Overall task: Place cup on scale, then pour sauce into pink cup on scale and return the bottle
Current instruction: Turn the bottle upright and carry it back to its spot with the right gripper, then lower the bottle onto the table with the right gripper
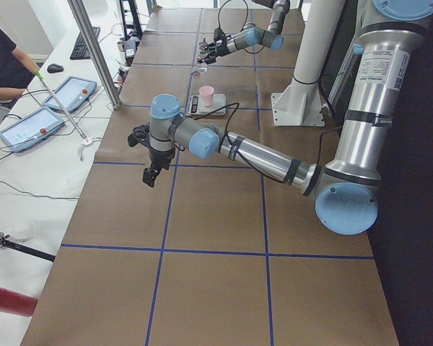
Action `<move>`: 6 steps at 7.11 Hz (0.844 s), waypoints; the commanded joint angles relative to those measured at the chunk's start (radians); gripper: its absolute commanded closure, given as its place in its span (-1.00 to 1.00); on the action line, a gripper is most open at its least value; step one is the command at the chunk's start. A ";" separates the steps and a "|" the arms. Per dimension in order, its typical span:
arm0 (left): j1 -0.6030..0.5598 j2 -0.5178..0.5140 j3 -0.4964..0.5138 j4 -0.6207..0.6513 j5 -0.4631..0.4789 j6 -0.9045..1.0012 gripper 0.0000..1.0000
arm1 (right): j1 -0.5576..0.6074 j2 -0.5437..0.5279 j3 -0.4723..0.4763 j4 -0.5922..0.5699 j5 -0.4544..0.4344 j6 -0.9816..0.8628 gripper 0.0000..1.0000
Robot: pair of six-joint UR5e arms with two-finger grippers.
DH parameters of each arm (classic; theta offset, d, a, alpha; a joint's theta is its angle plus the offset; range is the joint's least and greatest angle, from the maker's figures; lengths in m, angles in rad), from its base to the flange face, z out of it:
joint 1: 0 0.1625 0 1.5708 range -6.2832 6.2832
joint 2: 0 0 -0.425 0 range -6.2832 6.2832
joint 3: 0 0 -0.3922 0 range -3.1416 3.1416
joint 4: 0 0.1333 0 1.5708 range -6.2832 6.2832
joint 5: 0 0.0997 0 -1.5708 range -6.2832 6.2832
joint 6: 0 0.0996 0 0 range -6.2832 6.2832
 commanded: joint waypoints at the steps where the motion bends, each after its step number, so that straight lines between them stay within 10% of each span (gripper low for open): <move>1: 0.000 -0.001 -0.008 -0.001 0.000 -0.004 -1.00 | 0.004 -0.150 0.042 0.111 0.006 0.088 1.00; 6: -0.002 0.017 0.007 -0.002 0.000 0.002 -1.00 | 0.016 -0.300 0.025 0.146 0.061 0.283 1.00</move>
